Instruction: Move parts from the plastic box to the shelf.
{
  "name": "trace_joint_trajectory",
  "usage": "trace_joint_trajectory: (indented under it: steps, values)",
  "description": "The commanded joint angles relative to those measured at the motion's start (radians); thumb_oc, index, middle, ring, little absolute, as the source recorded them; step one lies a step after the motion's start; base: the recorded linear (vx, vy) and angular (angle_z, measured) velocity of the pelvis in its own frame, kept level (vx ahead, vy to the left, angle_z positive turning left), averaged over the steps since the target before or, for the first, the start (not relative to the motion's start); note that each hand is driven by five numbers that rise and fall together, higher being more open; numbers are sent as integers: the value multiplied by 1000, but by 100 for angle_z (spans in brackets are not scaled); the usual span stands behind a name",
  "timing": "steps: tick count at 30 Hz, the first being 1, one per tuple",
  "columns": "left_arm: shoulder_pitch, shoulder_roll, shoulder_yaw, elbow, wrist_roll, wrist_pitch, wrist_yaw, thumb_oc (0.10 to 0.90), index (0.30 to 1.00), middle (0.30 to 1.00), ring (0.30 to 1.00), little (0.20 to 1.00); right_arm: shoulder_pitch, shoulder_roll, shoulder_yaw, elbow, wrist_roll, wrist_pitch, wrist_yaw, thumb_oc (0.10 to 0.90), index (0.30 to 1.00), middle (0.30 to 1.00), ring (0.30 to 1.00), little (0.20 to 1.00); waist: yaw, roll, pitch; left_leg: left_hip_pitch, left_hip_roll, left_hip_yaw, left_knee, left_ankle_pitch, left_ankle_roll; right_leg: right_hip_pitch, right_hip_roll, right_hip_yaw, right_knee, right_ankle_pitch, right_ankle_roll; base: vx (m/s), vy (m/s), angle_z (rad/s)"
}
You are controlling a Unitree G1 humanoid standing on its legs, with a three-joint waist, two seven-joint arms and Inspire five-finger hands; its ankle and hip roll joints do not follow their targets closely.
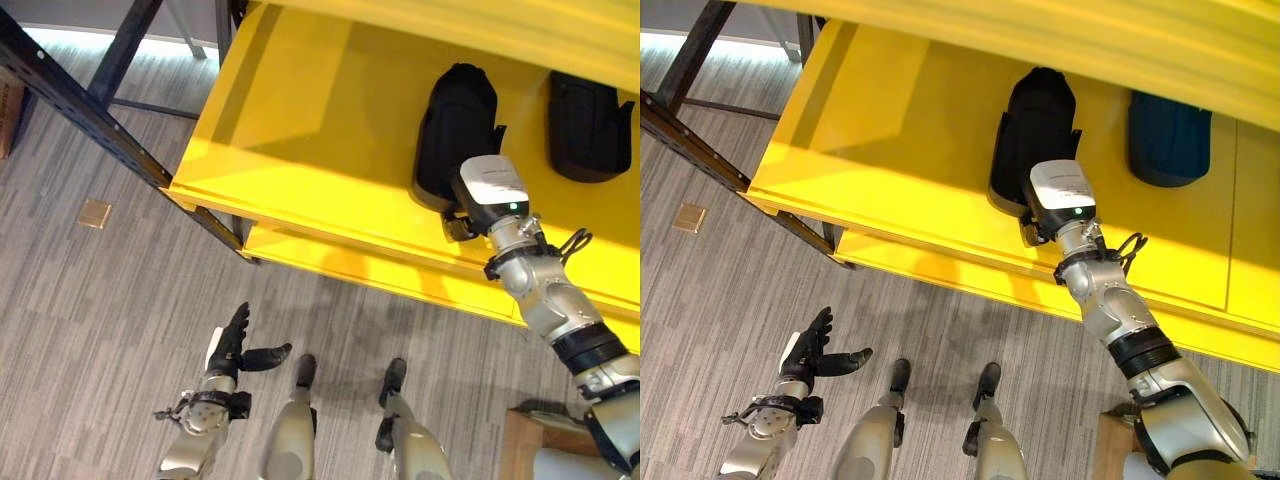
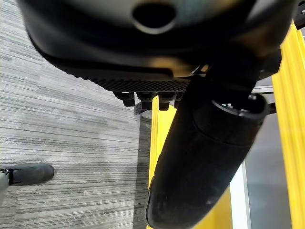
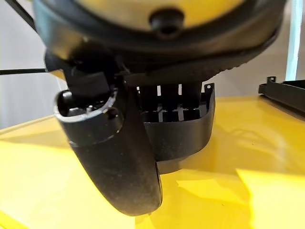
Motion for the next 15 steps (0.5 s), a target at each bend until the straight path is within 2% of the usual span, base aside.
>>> trace_joint_trajectory:
  steps: [1,15]
  values:
    - [8,67,3,-67,-32,-93,16,900,1000,1000,1000,1000,-208,-41,47,-2,-16,-21,-48,400,300,300,300,300,29,0,-35,-37,3,8,-15,44,11,118,-96,-19,151,-163,98,0,0,0]
    - [-5,77,-1,-67,-47,-95,22,900,1000,1000,1000,1000,-306,-25,89,6,-6,-20,-49,400,300,300,300,300,44,-11,-33,-43,5,0,-12,44,13,121,-96,-26,147,-161,95,0,0,0]
